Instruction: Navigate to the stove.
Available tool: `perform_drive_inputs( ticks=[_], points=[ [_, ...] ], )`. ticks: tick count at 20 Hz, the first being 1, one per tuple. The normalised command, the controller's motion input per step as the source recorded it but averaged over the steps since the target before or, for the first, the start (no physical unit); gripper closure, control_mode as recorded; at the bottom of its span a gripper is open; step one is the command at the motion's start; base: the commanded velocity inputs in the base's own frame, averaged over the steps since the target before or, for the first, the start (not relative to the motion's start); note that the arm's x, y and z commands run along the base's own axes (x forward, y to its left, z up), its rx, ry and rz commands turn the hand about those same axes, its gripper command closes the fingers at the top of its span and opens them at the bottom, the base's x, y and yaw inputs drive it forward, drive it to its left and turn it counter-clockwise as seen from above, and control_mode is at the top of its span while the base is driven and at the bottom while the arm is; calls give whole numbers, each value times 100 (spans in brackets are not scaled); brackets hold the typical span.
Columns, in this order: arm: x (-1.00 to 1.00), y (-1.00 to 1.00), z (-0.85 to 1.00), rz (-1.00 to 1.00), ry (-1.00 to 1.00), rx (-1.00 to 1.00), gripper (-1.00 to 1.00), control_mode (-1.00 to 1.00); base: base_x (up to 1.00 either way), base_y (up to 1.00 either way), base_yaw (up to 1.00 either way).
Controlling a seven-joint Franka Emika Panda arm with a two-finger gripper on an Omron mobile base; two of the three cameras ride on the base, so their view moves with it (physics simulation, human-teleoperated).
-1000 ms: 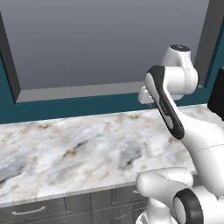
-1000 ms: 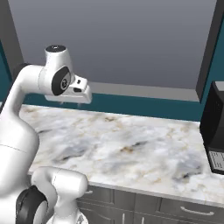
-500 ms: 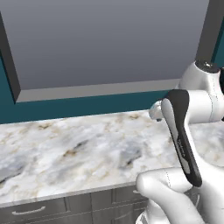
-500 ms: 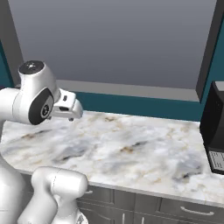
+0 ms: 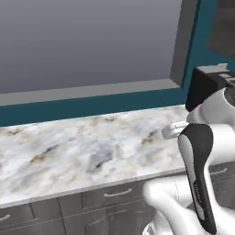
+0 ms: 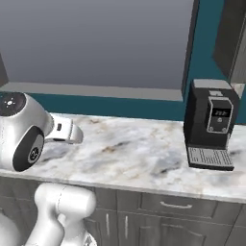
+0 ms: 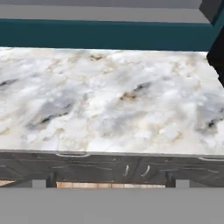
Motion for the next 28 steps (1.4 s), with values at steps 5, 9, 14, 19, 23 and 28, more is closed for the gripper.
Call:
perform_drive_inputs(
  ticks=[5,9,14,19,23,28],
  points=[
    [0,0,0,0,0,0,-100,100,-1,-52,-87],
    [0,0,0,0,0,0,-100,100,0,-7,-100],
    [0,0,0,0,0,0,-100,100,0,-8,-100],
    [0,0,0,0,0,0,-100,100,0,-10,-100],
    [0,0,0,0,0,0,-100,100,0,-5,-100],
    [0,0,0,0,0,0,-100,100,0,0,-100]
  ],
)
